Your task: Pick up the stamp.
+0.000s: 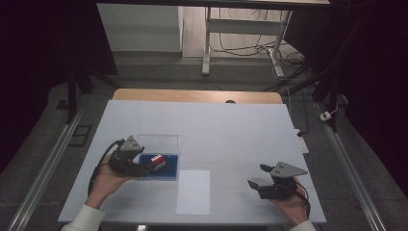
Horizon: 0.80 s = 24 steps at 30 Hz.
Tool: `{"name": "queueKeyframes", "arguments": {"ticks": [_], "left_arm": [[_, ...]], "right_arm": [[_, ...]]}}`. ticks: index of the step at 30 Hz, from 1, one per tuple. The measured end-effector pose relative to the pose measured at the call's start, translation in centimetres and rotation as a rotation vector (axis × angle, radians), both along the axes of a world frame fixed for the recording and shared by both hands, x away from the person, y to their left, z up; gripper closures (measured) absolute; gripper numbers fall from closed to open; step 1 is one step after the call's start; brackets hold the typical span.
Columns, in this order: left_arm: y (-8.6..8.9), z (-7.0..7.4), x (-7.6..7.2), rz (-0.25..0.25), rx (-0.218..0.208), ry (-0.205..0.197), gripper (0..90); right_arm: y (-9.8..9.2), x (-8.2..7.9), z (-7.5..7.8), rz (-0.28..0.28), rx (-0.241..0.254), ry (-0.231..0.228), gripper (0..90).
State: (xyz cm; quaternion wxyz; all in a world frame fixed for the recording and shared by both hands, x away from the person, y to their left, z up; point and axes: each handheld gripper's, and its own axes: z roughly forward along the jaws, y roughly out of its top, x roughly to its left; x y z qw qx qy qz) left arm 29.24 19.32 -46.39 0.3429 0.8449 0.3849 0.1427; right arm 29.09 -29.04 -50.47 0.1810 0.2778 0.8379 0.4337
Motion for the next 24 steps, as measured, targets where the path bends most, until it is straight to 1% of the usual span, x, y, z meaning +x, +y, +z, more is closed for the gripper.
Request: {"name": "queueKeyframes", "arguments": {"ticks": [3, 5, 8, 13, 15, 20, 24], "left_arm": [[-0.5, 0.0, 0.3, -0.011, 0.009, 0.001, 25.1], [-0.8, 0.1, 0.5, -0.019, 0.023, 0.000, 25.9], [-1.2, 0.1, 0.9, -0.027, 0.023, 0.002, 27.5], [-1.6, -0.3, 1.6, -0.040, 0.036, 0.018, 31.8], [-1.7, -0.4, 1.8, -0.052, 0.041, 0.025, 34.1], [-1.7, -0.7, 2.0, -0.059, 0.042, 0.036, 39.2], [-1.8, -1.1, 2.3, -0.066, 0.055, 0.051, 42.9]], "right_arm": [[-0.1, 0.0, 0.0, 0.000, 0.002, 0.003, 23.0], [-0.1, 0.0, 0.0, -0.002, 0.000, 0.001, 23.1], [-0.1, 0.1, 0.0, -0.001, -0.002, 0.003, 23.3], [0.0, 0.0, -0.1, 0.001, -0.002, 0.008, 23.4], [0.0, 0.1, -0.1, 0.000, -0.003, 0.007, 23.4], [0.0, 0.1, -0.2, 0.002, -0.006, 0.016, 23.5], [0.1, 0.1, -0.3, 0.004, -0.007, 0.014, 23.7]]}}
